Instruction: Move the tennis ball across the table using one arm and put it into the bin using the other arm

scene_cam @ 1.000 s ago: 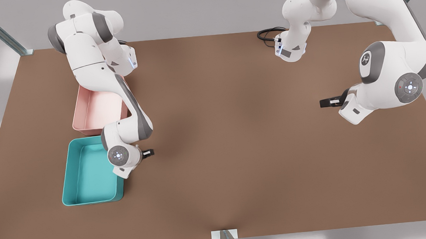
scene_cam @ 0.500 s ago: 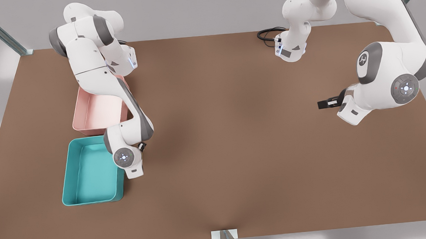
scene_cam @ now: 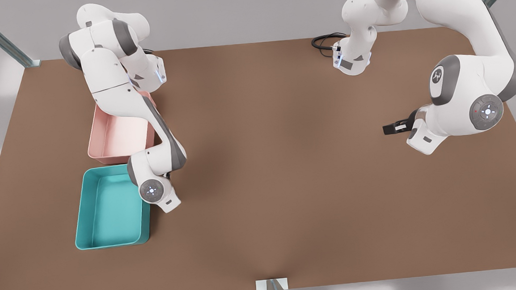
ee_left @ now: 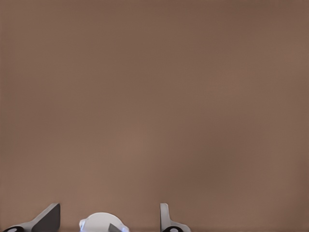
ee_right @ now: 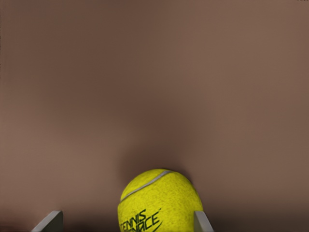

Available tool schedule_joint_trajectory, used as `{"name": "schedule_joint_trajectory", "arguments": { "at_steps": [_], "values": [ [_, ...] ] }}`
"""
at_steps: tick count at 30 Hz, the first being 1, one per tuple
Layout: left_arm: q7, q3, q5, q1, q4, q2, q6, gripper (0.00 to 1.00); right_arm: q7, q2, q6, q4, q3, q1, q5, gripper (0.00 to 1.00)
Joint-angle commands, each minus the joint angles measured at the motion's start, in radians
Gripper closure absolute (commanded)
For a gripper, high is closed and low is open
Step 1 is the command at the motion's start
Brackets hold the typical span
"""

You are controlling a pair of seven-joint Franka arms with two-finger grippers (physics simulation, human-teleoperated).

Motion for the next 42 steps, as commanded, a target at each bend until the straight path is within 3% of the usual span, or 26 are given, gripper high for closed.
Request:
{"name": "schedule_joint_trajectory", "arguments": {
  "at_steps": [1, 33, 35, 38, 42],
  "values": [
    [-0.032, 0.0, 0.0, 0.0, 0.0, 0.0, 0.001, 0.0, -0.269, -0.001, 0.019, -0.008, 0.0, -0.002, 0.0, 0.0],
    [-0.032, 0.0, -0.001, 0.002, 0.002, 0.002, -0.002, 0.0, -0.258, 0.014, 0.159, -0.101, -0.005, -0.011, 0.002, 0.0],
    [-0.032, 0.0, 0.0, 0.0, 0.002, 0.002, -0.002, 0.0, -0.258, 0.014, 0.159, -0.101, -0.005, -0.012, 0.002, 0.08],
    [-0.032, 0.0, -0.001, 0.0, 0.002, 0.002, -0.002, 0.0, -0.259, 0.013, 0.166, -0.105, -0.003, -0.02, 0.002, 0.41],
    [-0.032, 0.0, -0.001, -0.001, 0.002, 0.002, -0.002, 0.0, -0.258, 0.002, 0.156, -0.102, -0.003, -0.018, 0.002, 0.42]
  ]
}}
